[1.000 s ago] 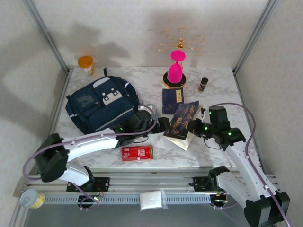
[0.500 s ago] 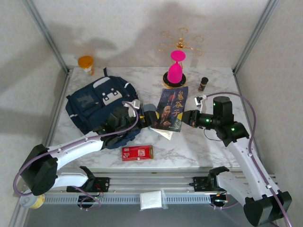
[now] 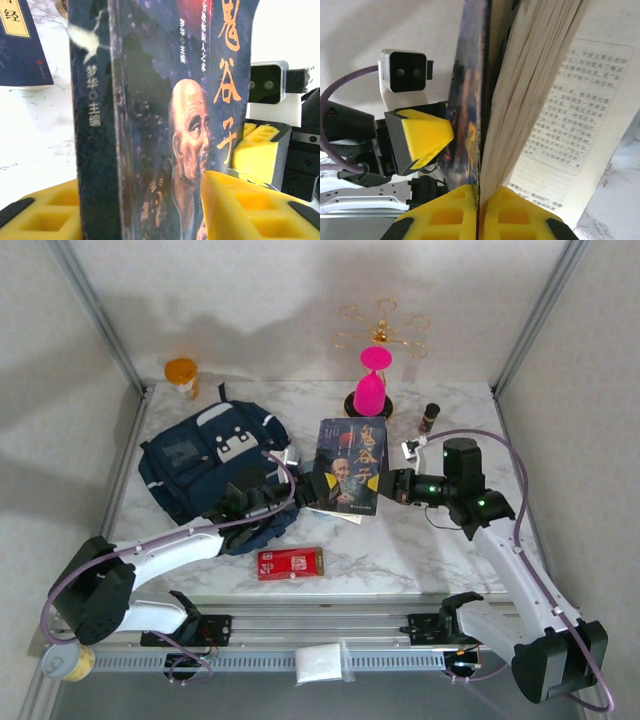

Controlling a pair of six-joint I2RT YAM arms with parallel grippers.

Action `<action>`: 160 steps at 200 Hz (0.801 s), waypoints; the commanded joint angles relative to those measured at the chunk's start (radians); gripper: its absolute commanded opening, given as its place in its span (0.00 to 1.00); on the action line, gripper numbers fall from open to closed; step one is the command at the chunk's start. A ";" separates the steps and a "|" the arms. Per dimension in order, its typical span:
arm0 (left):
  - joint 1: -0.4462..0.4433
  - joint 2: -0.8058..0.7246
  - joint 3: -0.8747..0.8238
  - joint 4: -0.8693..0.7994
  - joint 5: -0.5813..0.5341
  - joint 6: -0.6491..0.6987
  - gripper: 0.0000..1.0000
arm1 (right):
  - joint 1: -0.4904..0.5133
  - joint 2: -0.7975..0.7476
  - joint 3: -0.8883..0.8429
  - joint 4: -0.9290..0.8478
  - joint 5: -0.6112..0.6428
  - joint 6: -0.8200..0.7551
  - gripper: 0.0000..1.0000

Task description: Pack the student bag

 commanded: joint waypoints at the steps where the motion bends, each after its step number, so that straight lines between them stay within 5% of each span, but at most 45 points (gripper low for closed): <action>1: -0.012 -0.012 0.008 0.114 0.052 -0.017 0.35 | 0.001 0.010 0.002 0.032 -0.016 -0.040 0.00; 31: -0.012 0.006 0.017 0.129 0.046 -0.037 0.17 | -0.001 0.017 0.005 0.020 0.003 -0.058 0.11; 60: -0.011 0.025 0.039 0.139 0.041 -0.057 0.06 | -0.018 0.007 -0.004 -0.014 0.037 -0.073 0.49; 89: -0.012 0.050 0.058 0.186 0.048 -0.096 0.00 | -0.074 -0.006 -0.041 -0.025 0.037 -0.043 0.98; 160: -0.033 0.083 0.066 0.368 0.060 -0.202 0.00 | -0.080 0.081 -0.213 0.455 -0.200 0.213 0.99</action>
